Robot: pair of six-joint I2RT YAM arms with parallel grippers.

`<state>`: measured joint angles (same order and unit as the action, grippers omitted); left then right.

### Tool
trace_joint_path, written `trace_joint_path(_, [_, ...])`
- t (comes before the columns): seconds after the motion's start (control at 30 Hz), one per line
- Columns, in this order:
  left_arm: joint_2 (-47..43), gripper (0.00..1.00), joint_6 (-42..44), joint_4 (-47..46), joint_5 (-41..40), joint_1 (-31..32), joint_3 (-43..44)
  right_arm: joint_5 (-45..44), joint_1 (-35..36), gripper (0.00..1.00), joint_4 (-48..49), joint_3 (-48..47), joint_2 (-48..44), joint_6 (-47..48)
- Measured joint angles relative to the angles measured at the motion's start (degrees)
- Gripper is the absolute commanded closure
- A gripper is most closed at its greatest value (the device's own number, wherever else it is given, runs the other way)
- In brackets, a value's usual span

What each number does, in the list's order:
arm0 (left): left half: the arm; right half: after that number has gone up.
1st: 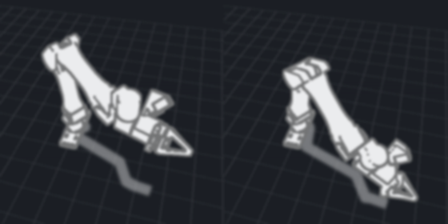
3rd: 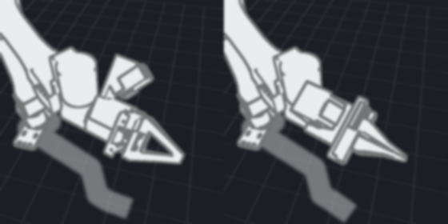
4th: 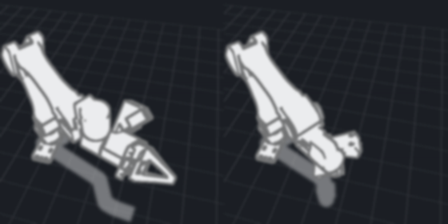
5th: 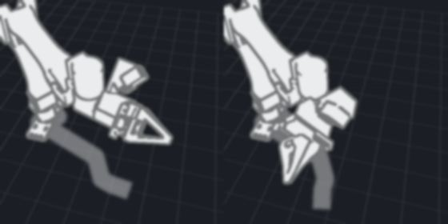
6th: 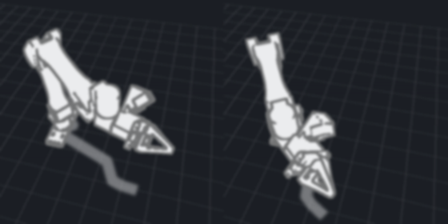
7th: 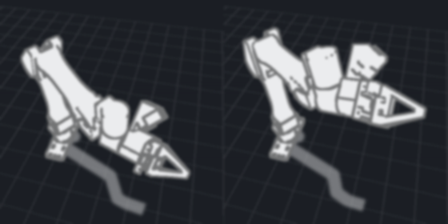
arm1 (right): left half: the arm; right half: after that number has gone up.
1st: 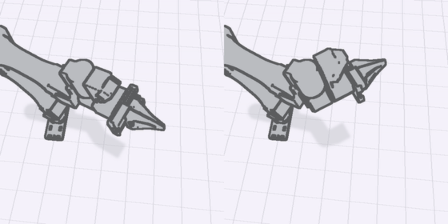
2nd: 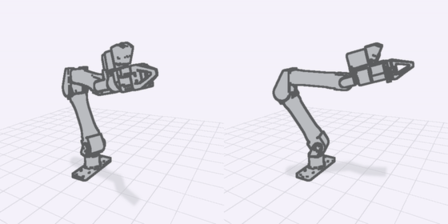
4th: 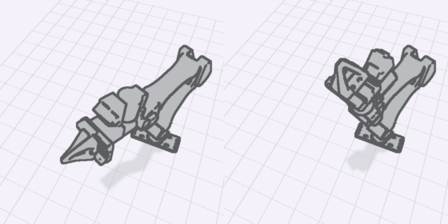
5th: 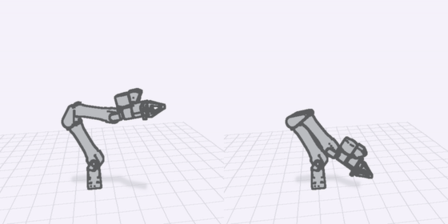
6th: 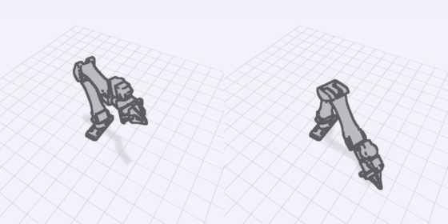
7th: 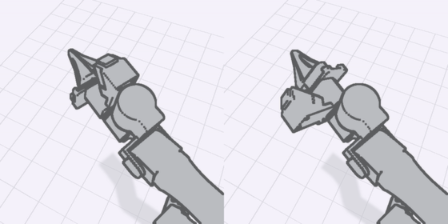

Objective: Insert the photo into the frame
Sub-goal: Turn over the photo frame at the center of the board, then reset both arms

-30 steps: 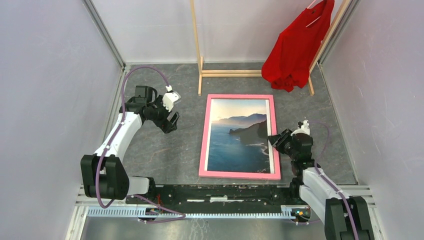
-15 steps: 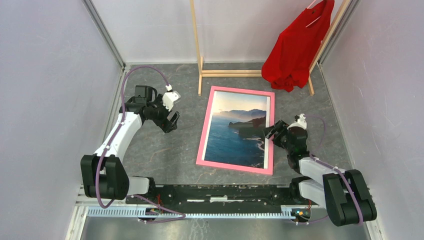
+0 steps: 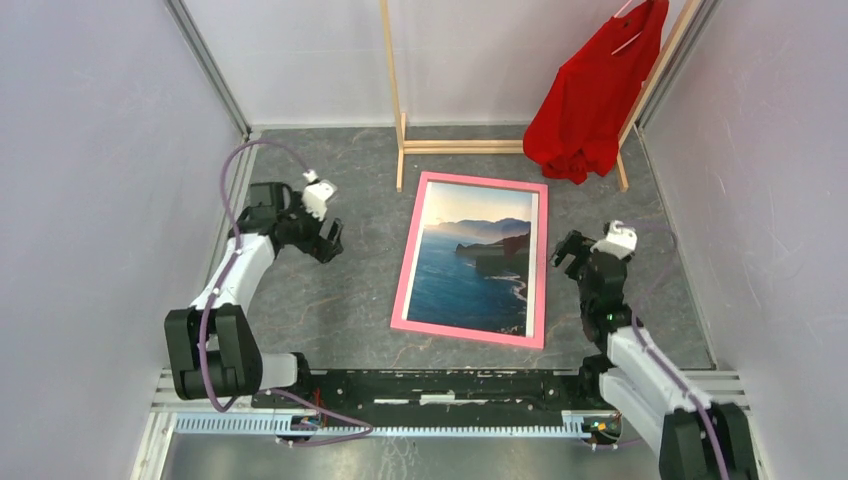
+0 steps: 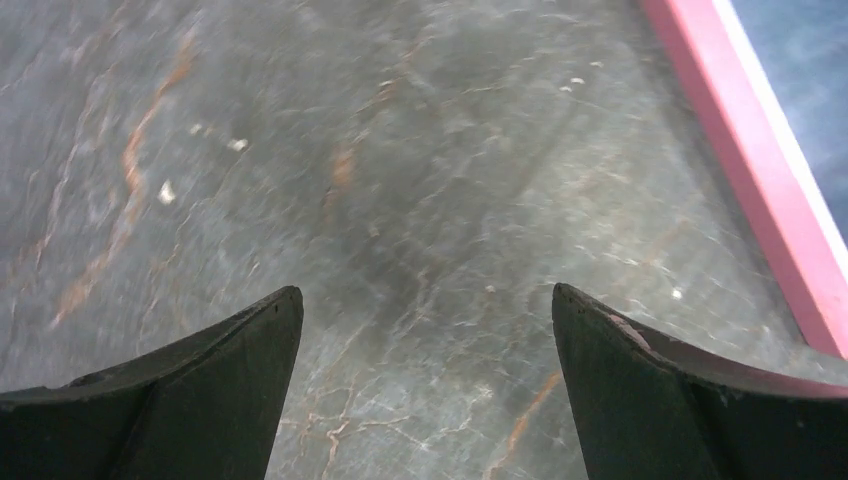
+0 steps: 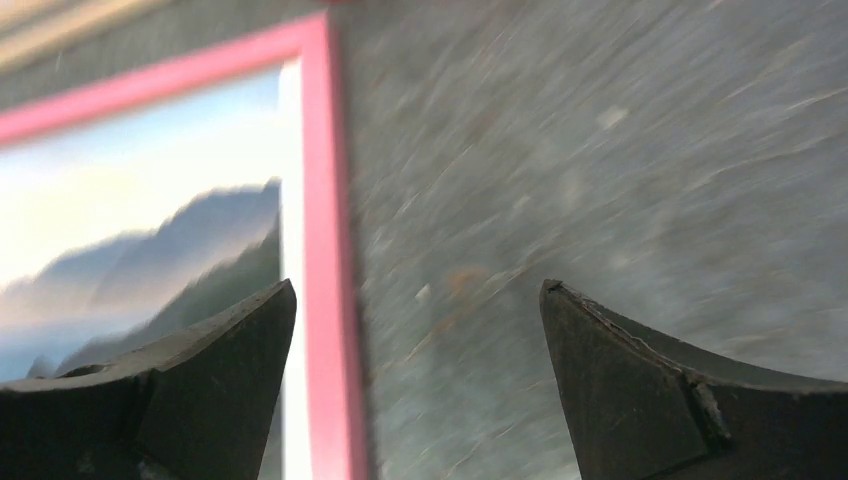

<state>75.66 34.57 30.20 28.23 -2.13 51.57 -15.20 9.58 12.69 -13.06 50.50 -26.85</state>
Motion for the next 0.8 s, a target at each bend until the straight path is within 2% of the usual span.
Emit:
trace_joint_path(0.13, [1.22,0.0,-5.55,-11.41,2.89,-7.63,-5.77,-13.73,-0.02,0.02,14.53,9.07,-6.34,7.89])
trace_joint_path(0.3, [6.54,0.0,-15.69,-30.51,5.44,-12.5,-15.78,-23.82,-0.94,0.02,28.94,12.41,3.8,17.33])
trace_joint_path(0.47, [6.1,0.0,-22.64,-50.03,5.38,-12.46,-25.79,-25.18,-1.88,0.02,44.3,12.41,12.26,21.79])
trace_joint_path(0.6, [5.73,0.0,-27.78,-65.4,4.85,-12.46,-32.44,-24.39,-2.03,0.02,52.76,12.44,19.28,25.24])
trace_joint_path(0.73, [5.79,0.0,-33.29,-77.57,3.37,-12.46,-35.47,-18.91,-2.14,0.02,59.67,12.44,23.41,29.35])
trace_joint_path(0.8, [6.84,0.0,-35.43,-87.23,2.45,-11.91,-38.27,-16.31,-2.14,0.02,65.29,12.41,26.91,31.15])
